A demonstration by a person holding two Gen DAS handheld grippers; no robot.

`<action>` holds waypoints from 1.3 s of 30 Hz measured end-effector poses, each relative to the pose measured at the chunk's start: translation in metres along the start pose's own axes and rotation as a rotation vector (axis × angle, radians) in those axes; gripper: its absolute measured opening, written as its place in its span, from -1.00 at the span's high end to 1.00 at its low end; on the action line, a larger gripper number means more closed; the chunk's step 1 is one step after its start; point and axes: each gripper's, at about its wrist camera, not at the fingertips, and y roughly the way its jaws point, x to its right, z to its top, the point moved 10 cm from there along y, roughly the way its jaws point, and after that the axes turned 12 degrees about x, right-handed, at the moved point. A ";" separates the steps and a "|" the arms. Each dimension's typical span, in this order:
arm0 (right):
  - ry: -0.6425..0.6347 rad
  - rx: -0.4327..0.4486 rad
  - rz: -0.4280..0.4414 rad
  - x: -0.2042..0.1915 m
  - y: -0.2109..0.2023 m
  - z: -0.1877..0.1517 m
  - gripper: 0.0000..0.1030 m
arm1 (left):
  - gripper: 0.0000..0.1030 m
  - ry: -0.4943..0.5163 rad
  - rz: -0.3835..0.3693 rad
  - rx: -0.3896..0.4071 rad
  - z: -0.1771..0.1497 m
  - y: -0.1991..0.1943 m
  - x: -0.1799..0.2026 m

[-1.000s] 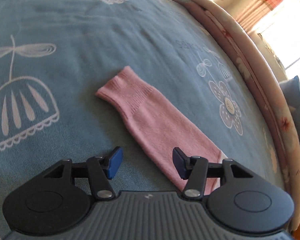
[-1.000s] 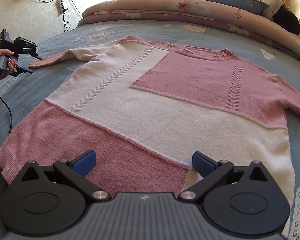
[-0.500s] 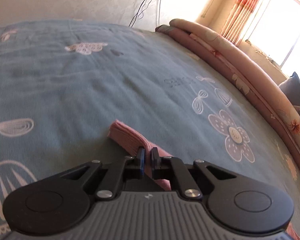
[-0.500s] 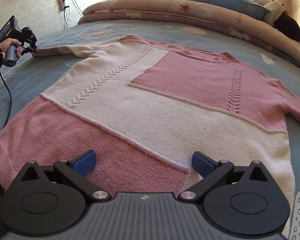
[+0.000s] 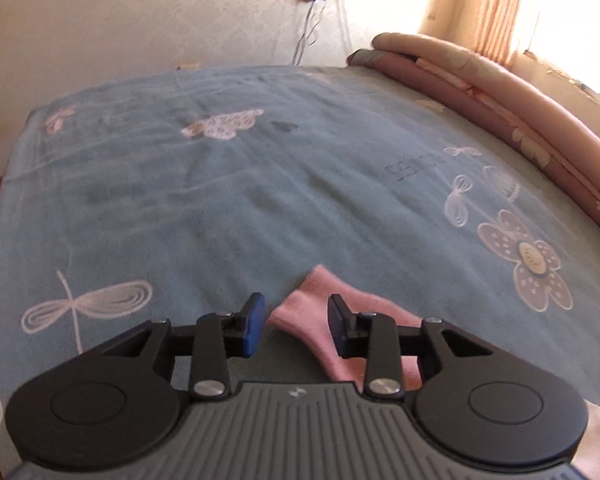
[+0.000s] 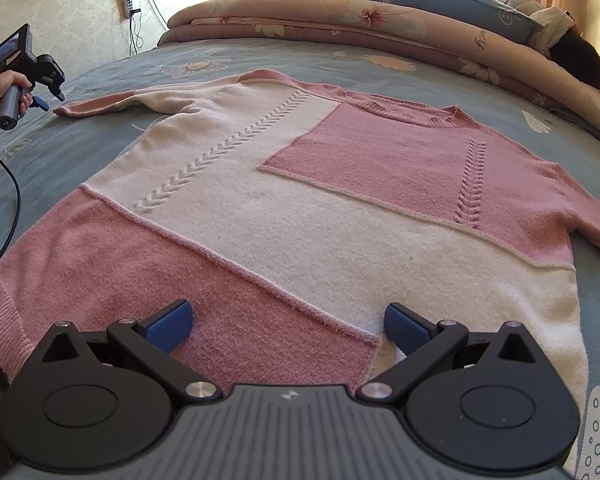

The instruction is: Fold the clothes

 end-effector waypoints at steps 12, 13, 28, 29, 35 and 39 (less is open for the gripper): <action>0.001 0.005 0.014 0.000 0.001 0.001 -1.00 | 0.03 0.652 -0.376 -0.102 -0.042 0.023 0.112; 0.000 0.007 0.016 0.000 0.002 0.001 -1.00 | 0.03 0.698 -0.407 -0.113 -0.048 0.024 0.116; 0.003 0.034 0.022 0.000 0.010 0.004 -1.00 | 0.86 0.726 -0.655 -0.214 -0.060 0.033 0.123; 0.006 0.035 0.021 0.000 0.010 0.005 -1.00 | 0.90 0.741 -0.641 -0.195 -0.058 0.032 0.125; 0.009 0.042 0.018 0.001 0.011 0.005 -1.00 | 0.94 0.735 -0.533 -0.087 -0.037 0.040 0.138; 0.008 0.043 0.018 0.001 0.010 0.005 -1.00 | 0.71 0.693 -0.521 -0.044 -0.029 0.032 0.139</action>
